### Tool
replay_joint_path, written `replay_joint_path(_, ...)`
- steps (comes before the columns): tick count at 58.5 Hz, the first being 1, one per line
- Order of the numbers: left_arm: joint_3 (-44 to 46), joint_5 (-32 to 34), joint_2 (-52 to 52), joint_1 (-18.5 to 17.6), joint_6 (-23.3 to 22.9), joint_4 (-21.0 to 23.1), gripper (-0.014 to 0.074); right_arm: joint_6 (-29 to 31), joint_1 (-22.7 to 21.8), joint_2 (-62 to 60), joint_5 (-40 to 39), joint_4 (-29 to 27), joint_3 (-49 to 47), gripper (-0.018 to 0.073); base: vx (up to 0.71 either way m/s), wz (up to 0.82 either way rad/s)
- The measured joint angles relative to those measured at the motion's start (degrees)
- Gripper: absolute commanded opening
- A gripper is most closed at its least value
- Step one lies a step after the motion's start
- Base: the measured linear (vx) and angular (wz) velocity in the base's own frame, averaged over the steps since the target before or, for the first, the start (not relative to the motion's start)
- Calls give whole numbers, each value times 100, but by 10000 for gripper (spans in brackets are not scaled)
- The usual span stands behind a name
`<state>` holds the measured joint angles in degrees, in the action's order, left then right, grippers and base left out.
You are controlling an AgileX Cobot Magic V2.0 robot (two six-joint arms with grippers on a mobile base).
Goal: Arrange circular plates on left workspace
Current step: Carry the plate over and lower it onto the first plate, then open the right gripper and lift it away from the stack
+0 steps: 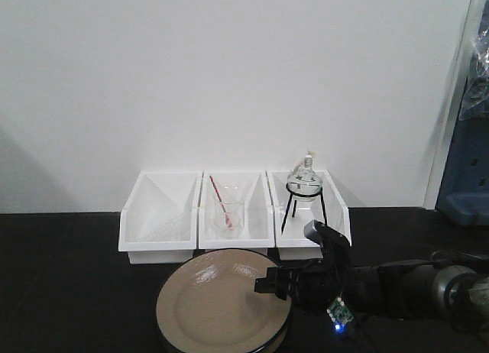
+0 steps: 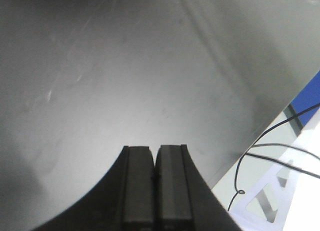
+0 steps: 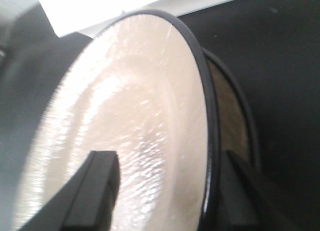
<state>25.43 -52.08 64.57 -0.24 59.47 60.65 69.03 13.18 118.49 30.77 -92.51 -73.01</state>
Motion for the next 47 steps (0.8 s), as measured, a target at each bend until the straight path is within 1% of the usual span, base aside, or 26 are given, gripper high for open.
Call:
replay_joint_path(11,-181,84,0,0,6,0,0,691,0,-20,-502,69,0,474,0,0)
replay_joint_path(21,-187,169,0,0,10,11,0,1345,0,-262,-1206,61,0,474,0,0)
replay_joint_path(28,-187,284,0,0,-37,17,0,1527,0,-531,-1712,56,0,466,0,0)
replay_joint_path(32,-187,413,0,0,-214,3,0,1585,0,-745,-1956,55,0,445,0,0)
replay_joint_path(36,-149,612,0,0,-546,-130,0,1621,-5,-1002,-2091,98,0,388,0,0)
replay_joint_path(40,-14,881,22,-10,-1114,-499,0,1622,-18,-1307,-2126,279,0,298,0,0)
replay_joint_path(44,223,1114,155,-10,-1906,-1123,0,1562,-18,-1672,-2131,543,39,190,0,0)
replay_joint_path(45,342,1173,193,-10,-2160,-1447,0,1522,-18,-1754,-2131,626,67,151,0,0)
replay_joint_path(46,372,1208,234,-10,-2329,-1532,0,1481,-18,-1884,-2131,677,91,111,0,0)
replay_joint_path(47,503,1243,301,-10,-2578,-1886,0,1429,-18,-2020,-2131,760,135,69,0,0)
